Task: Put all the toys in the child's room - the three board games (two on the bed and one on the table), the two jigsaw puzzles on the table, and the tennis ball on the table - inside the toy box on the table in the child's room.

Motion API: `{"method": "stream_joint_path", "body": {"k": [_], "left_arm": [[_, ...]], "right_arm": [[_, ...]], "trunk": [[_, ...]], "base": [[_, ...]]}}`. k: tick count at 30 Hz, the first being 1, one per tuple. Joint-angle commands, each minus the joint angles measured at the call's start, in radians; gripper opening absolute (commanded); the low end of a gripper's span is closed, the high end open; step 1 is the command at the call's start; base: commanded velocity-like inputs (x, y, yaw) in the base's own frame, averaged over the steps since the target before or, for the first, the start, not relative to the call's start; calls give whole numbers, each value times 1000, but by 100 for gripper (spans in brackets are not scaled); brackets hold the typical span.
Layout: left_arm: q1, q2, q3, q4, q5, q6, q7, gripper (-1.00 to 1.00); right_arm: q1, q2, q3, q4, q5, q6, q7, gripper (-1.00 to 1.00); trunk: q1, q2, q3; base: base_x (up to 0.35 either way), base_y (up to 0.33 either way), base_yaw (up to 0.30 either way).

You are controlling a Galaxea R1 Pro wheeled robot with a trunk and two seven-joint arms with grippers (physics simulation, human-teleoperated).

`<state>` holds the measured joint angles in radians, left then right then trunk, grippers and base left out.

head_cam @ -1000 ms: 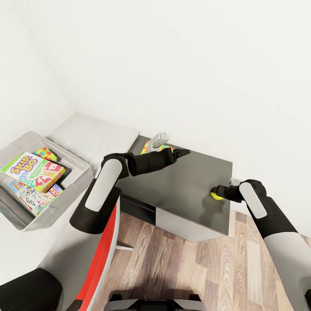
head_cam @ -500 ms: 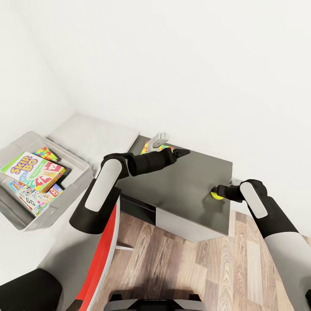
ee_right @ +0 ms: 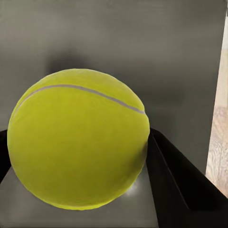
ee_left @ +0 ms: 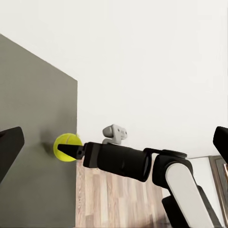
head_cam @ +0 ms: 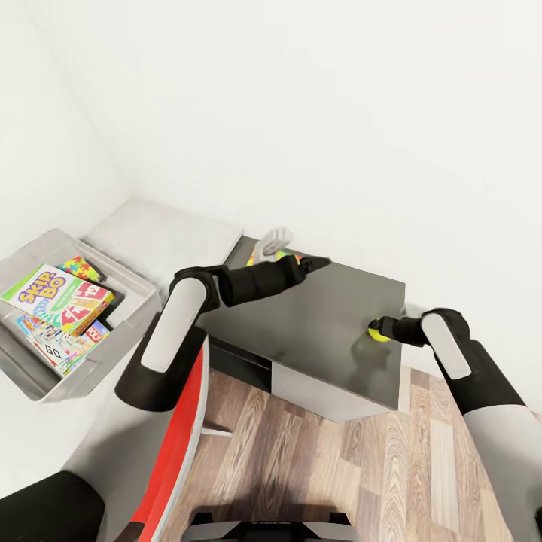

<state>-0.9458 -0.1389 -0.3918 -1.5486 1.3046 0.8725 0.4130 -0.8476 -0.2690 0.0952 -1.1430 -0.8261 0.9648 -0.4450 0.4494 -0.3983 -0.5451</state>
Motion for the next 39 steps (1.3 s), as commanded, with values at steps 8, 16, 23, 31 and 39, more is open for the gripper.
{"method": "stream_joint_path", "body": {"k": [8,16,23,31,39], "left_arm": [[9,4,-2,-44,28,3,28,100],[11,10,10,-56,72,15,81,100],[5,47,120,-58,165,25,96,100],[2,66,171,-59,195,28,97,100],[-13,73,182,-59,203,29,98,100]], "right_arm": [[17,-11,-3,-142,-15,43,-14,-100],[61,-60,-38,-370,-28,82,-11,-100],[48,-142,-66,-450,-100,82,-8,-100],[-9,-174,-69,-466,-235,82,-8,-100],[-40,-180,-65,-470,-283,82,-8,-100]], "trunk": [[1,-2,-1],[1,-2,-1],[1,-2,-1],[1,-2,5],[1,-2,12]], "base": [[0,0,0],[0,0,0],[0,0,29],[0,0,168],[0,0,232]]}}
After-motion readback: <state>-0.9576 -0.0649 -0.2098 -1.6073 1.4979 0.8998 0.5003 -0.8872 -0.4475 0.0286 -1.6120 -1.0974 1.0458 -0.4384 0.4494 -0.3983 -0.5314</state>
